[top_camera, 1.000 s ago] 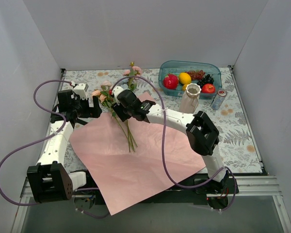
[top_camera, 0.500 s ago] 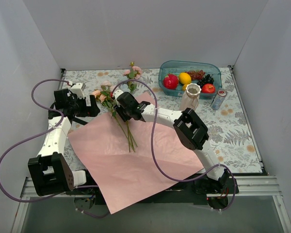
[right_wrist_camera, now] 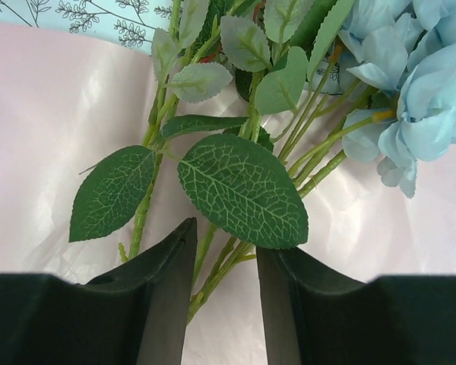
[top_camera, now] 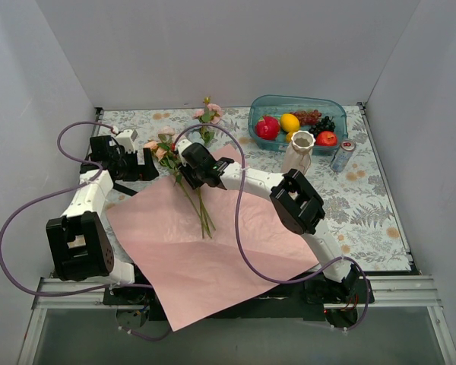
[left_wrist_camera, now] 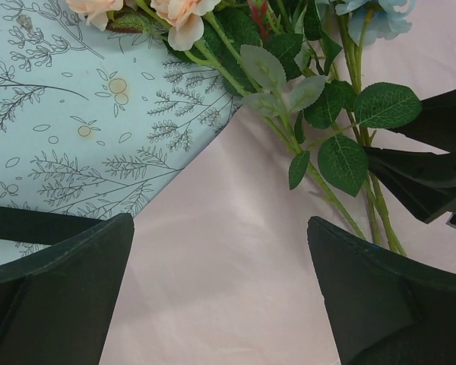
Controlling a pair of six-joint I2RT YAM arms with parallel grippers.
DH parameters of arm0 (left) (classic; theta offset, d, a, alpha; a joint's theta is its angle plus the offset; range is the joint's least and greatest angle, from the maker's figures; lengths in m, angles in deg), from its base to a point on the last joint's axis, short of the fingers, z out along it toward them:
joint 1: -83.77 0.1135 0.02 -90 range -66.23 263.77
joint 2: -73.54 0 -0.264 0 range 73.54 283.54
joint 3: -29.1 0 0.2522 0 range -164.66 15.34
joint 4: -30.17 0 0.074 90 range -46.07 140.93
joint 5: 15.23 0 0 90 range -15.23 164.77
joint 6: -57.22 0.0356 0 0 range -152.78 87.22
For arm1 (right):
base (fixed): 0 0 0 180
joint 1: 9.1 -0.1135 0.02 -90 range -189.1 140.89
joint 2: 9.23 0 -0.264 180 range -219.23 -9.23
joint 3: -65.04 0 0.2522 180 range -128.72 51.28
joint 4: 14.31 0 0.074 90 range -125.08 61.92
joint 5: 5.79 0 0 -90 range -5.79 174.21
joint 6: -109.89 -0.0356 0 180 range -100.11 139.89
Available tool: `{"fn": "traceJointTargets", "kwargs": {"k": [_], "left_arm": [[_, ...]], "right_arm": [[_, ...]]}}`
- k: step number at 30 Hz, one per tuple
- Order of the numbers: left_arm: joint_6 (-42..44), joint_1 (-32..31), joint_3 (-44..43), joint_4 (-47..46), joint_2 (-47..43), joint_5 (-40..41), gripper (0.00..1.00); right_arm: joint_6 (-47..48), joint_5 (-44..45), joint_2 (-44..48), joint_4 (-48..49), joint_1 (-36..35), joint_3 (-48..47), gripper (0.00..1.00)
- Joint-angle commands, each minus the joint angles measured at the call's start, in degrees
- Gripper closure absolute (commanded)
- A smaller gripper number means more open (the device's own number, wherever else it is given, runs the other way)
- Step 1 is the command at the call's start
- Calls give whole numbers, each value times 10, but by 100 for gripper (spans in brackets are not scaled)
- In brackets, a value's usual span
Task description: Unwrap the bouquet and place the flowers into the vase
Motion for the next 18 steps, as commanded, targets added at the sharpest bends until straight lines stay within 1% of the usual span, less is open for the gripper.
{"fn": "traceJointTargets", "kwargs": {"k": [1, 5, 7, 10, 18], "left_arm": [[2, 7, -22, -8, -1, -14, 2], [7, 10, -17, -16, 3, -13, 2], [8, 11, -18, -18, 9, -12, 2], [11, 13, -22, -17, 19, -12, 2], [20, 15, -19, -21, 35, -13, 2]], "right_arm": [[-2, 3, 9, 6, -2, -4, 56], [1, 2, 27, 34, -6, 17, 55], [3, 2, 19, 26, -7, 5, 52], [6, 11, -3, 0, -7, -24, 51], [6, 9, -24, -9, -7, -29, 49]]}}
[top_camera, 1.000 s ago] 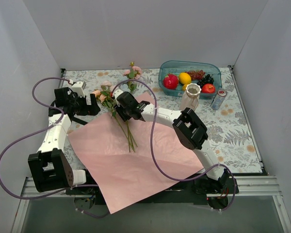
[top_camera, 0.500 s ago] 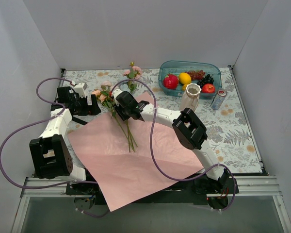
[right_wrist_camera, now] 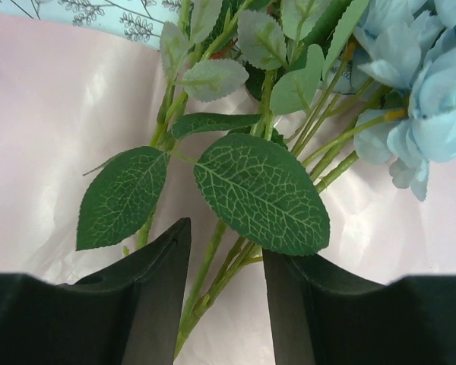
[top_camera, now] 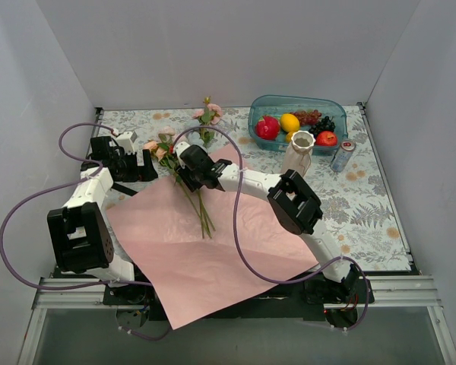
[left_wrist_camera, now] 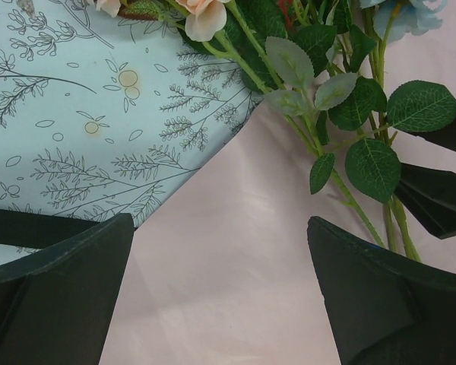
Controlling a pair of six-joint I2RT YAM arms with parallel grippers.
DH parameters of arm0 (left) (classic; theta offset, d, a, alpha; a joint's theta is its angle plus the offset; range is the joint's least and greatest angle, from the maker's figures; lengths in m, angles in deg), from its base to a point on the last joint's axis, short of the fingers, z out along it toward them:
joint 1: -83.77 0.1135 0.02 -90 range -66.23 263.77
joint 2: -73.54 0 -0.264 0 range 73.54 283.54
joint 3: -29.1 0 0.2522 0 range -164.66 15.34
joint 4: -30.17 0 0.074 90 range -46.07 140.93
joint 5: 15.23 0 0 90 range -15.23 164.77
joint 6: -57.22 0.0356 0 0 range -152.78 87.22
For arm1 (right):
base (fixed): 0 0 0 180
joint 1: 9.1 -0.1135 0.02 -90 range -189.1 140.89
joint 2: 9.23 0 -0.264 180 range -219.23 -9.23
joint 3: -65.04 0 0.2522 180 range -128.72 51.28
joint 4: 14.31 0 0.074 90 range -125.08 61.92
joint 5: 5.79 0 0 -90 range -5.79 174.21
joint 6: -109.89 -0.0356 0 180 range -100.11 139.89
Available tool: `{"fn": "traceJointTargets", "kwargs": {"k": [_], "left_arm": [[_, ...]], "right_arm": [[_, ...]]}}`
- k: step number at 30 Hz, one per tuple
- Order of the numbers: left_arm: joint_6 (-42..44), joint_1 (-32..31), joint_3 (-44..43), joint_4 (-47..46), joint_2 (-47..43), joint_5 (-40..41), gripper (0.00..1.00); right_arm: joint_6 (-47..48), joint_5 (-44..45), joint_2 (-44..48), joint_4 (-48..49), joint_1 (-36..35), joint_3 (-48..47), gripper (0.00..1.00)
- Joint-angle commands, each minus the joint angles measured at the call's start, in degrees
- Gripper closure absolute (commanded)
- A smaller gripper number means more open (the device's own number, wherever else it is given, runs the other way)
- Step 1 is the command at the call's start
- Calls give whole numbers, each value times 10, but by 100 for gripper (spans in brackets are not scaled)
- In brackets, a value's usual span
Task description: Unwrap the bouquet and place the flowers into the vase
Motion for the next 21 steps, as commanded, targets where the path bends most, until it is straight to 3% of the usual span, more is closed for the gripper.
{"fn": "traceJointTargets", "kwargs": {"k": [1, 12, 21], "left_arm": [[12, 4, -15, -13, -4, -12, 2], [21, 8, -5, -19, -3, -16, 2], [28, 13, -1, -19, -7, -15, 2]], "right_arm": [[3, 9, -15, -12, -3, -25, 49], [0, 29, 79, 27, -1, 41, 48], [-10, 24, 69, 29, 10, 45, 49]]}}
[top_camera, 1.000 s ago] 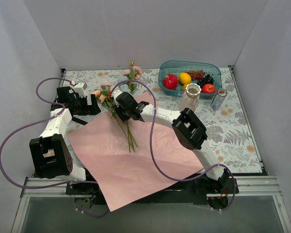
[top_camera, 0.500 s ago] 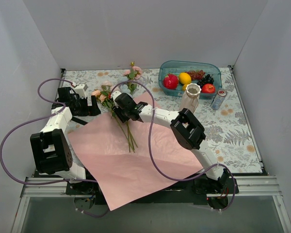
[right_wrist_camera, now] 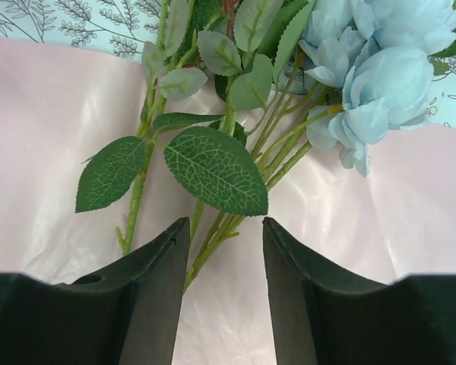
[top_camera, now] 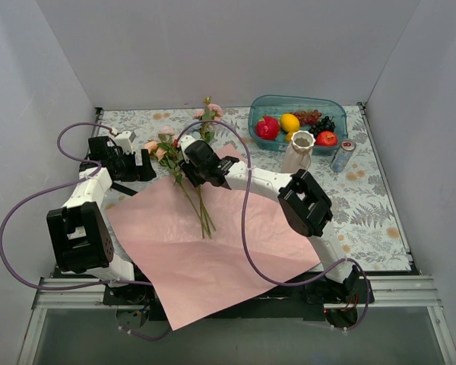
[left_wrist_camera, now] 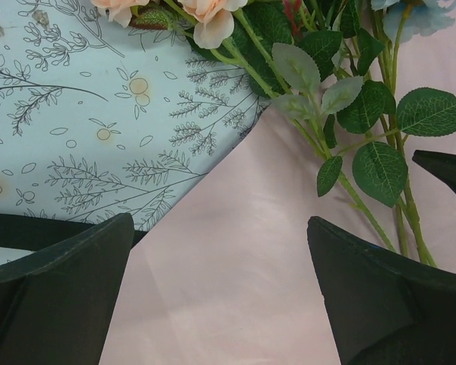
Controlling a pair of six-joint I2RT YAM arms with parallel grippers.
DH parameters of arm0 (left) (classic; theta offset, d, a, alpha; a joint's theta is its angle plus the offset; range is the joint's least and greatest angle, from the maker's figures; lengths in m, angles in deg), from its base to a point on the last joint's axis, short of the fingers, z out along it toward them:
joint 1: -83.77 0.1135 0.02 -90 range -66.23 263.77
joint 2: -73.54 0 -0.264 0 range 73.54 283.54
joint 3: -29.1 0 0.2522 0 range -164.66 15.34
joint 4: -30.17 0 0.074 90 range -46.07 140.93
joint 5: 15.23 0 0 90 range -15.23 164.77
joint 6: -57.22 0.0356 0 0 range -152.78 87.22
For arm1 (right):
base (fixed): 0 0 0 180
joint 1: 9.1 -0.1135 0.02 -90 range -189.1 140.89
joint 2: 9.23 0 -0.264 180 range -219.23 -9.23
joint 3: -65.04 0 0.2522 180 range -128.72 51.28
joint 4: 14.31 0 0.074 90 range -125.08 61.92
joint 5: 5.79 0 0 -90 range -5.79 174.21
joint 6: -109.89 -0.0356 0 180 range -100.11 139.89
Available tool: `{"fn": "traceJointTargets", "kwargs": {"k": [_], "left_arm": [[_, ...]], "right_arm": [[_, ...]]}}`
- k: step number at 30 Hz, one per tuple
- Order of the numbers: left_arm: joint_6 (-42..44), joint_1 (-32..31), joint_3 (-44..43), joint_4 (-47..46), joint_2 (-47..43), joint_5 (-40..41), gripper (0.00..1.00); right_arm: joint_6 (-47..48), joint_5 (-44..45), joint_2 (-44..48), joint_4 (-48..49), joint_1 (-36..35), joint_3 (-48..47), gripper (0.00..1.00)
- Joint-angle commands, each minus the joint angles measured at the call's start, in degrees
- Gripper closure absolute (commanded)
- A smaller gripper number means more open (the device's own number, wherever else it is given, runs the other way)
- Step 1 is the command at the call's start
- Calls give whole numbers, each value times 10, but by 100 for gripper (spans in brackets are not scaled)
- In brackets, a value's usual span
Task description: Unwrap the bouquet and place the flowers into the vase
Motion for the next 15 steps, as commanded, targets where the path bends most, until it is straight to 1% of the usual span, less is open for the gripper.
{"fn": "traceJointTargets", "kwargs": {"k": [1, 9, 15], "left_arm": [[14, 3, -2, -10, -9, -9, 2], [16, 8, -2, -10, -16, -13, 2], [15, 9, -2, -9, -18, -17, 2]], "right_arm": [[-7, 0, 9, 16, 7, 0, 49], [-12, -17, -35, 3, 12, -39, 51], [-19, -25, -50, -3, 13, -55, 52]]}}
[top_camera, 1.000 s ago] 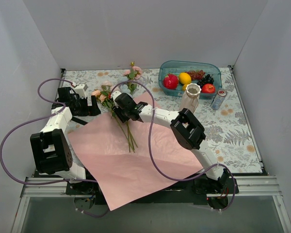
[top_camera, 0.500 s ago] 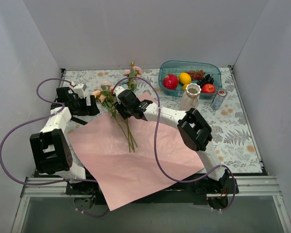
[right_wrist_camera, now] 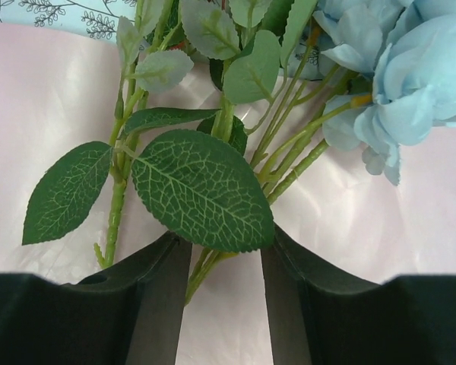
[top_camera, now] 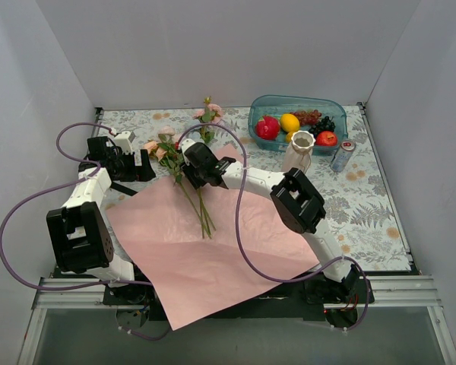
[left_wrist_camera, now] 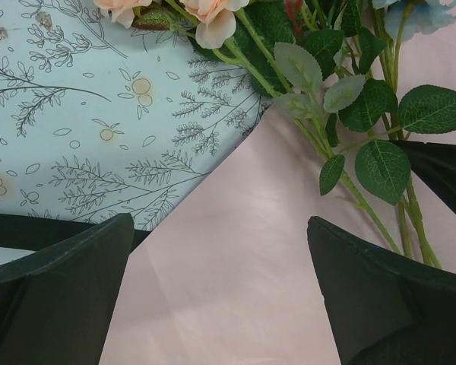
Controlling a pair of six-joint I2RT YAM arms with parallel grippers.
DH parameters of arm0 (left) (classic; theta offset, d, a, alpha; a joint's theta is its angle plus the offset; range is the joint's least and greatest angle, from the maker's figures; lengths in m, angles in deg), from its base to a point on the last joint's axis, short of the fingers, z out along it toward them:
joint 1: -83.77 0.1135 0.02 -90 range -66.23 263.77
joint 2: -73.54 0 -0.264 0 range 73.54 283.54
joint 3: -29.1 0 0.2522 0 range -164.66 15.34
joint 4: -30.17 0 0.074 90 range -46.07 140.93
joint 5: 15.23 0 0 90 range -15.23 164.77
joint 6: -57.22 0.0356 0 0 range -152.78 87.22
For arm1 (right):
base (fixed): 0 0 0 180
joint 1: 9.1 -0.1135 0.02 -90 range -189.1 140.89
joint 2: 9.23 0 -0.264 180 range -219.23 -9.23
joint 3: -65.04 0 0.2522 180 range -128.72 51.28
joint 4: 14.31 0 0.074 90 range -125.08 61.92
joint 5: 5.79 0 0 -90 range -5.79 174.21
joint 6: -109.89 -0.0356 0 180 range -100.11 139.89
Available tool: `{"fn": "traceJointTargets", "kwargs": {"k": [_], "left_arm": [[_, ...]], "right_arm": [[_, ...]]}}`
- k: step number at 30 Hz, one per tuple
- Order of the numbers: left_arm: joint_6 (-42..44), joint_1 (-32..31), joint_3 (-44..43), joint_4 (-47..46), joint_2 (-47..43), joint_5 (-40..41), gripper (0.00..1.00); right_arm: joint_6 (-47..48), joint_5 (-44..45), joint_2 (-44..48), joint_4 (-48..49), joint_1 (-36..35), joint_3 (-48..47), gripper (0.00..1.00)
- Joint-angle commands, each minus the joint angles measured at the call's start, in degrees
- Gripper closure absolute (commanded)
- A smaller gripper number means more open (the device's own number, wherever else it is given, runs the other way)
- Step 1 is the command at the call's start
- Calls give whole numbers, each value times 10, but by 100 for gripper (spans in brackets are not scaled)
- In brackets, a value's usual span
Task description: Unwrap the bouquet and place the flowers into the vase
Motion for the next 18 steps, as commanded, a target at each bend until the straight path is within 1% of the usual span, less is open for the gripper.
{"fn": "traceJointTargets", "kwargs": {"k": [1, 7, 13, 14, 16, 17, 18], "left_arm": [[6, 5, -3, -8, -17, -15, 2], [7, 5, -3, -7, -19, -15, 2], [8, 9, -3, -4, -21, -17, 2], [8, 9, -4, -4, -23, -17, 2], [8, 10, -4, -3, -25, -17, 3], [8, 11, -4, -4, -25, -17, 2], [7, 10, -5, -1, -25, -17, 3]], "right_arm": [[-9, -10, -10, 4, 3, -33, 52], [-16, -15, -19, 7, 4, -27, 56], [-14, -20, -15, 16, 7, -13, 64], [-14, -20, -15, 15, 7, -14, 70], [-14, -20, -13, 14, 8, -18, 76], [-13, -20, -12, 13, 9, -19, 84], [-12, -19, -10, 13, 10, -20, 87]]}}
